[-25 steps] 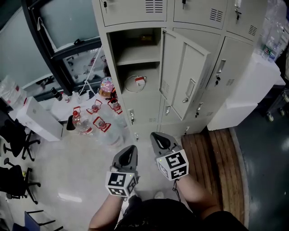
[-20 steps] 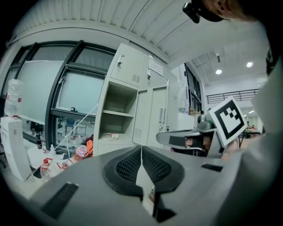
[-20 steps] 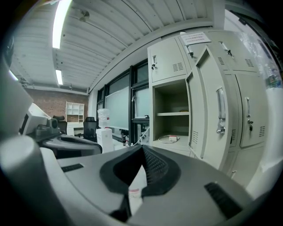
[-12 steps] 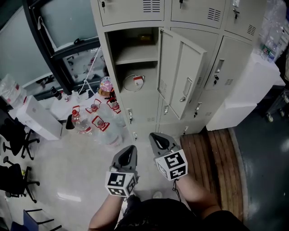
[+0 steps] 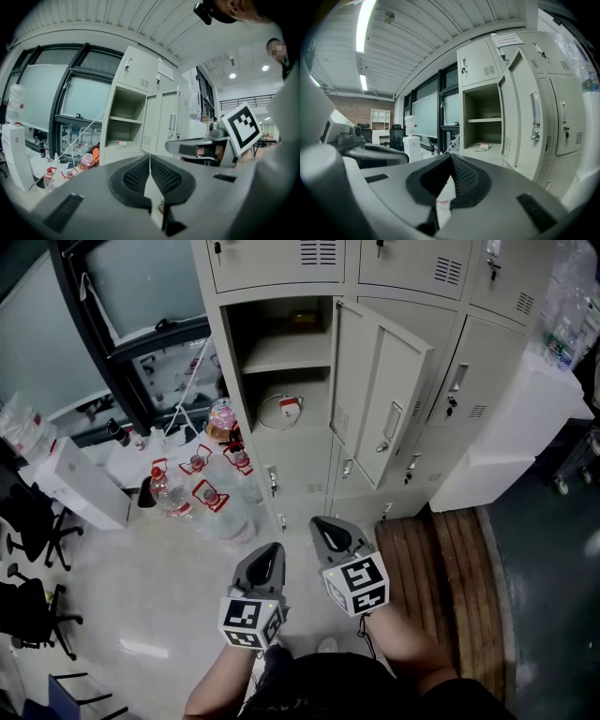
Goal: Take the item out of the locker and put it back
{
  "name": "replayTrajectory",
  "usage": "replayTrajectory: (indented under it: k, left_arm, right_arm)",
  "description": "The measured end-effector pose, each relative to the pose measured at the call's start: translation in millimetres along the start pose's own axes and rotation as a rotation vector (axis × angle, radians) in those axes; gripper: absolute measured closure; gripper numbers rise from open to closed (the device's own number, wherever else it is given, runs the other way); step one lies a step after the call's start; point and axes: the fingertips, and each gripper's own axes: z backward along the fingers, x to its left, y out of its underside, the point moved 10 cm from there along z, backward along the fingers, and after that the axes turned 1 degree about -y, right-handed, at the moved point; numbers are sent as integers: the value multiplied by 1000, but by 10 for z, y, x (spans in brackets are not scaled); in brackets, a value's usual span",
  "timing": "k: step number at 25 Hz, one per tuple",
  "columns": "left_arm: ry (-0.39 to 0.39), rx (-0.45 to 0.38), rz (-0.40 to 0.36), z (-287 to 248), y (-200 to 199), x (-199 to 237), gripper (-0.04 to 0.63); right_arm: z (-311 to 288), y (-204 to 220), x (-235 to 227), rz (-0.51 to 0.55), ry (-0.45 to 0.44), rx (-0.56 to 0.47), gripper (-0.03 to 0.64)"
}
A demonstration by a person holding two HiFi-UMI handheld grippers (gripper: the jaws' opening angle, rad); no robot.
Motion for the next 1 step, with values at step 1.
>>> replayTrajectory:
  k: [1]
  left_arm:
    - [0,0,-1,3,5,7,584]
  right_arm:
    - [-3,0,5,0,0,0,617]
